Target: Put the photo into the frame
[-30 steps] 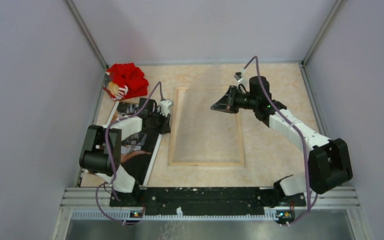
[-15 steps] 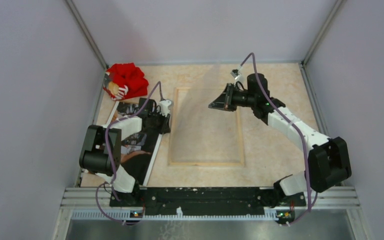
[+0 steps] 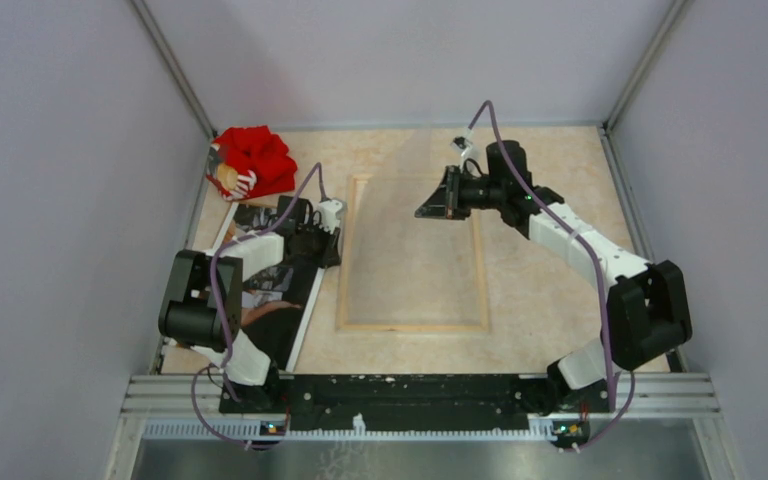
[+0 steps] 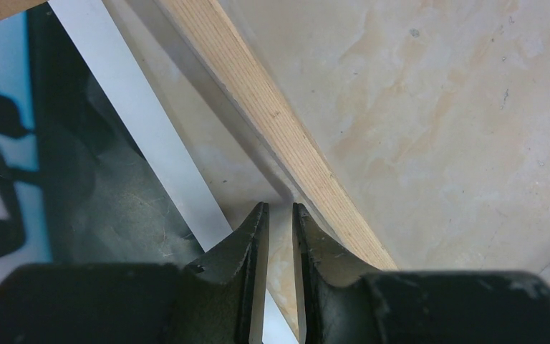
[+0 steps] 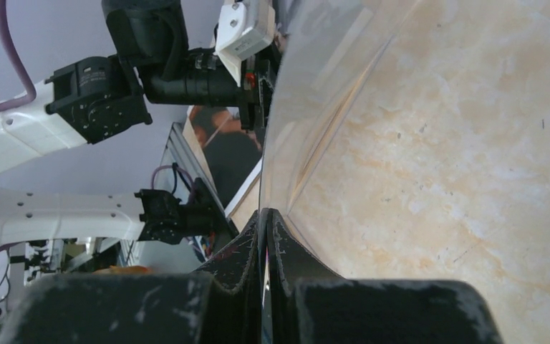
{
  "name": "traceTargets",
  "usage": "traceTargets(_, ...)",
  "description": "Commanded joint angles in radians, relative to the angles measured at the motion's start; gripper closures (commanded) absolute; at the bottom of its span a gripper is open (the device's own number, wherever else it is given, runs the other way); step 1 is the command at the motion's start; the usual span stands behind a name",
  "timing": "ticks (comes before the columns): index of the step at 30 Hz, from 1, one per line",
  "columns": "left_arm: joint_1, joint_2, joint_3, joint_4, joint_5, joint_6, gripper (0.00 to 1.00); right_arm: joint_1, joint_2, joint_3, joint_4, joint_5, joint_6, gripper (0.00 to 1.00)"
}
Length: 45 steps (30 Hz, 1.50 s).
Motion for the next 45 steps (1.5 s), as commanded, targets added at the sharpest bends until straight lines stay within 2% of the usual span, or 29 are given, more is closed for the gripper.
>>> traceTargets(1, 0.005, 0.013, -0.005, -0.027, -0.001, 0.019, 0.75, 0.015, 0.025, 0.108, -0.028, -0.041, -0.084, 1.0)
traceTargets(25, 0.005, 0.013, 0.002, -0.028, 0.004, 0.02, 0.75, 0.098, 0.077, 0.139, 0.024, -0.04, 0.0, 1.0)
traceTargets(31, 0.005, 0.015, -0.003, -0.028, 0.002, 0.022, 0.75, 0.099, 0.093, 0.124, 0.015, 0.018, 0.054, 1.0)
traceTargets(39, 0.005, 0.015, -0.009, -0.023, 0.007, 0.021, 0.75, 0.098, 0.016, -0.046, 0.287, 0.069, 0.313, 1.0)
traceTargets(45, 0.005, 0.012, -0.008, -0.021, 0.009, 0.02, 0.75, 0.114, 0.031, -0.028, 0.317, 0.062, 0.342, 1.0)
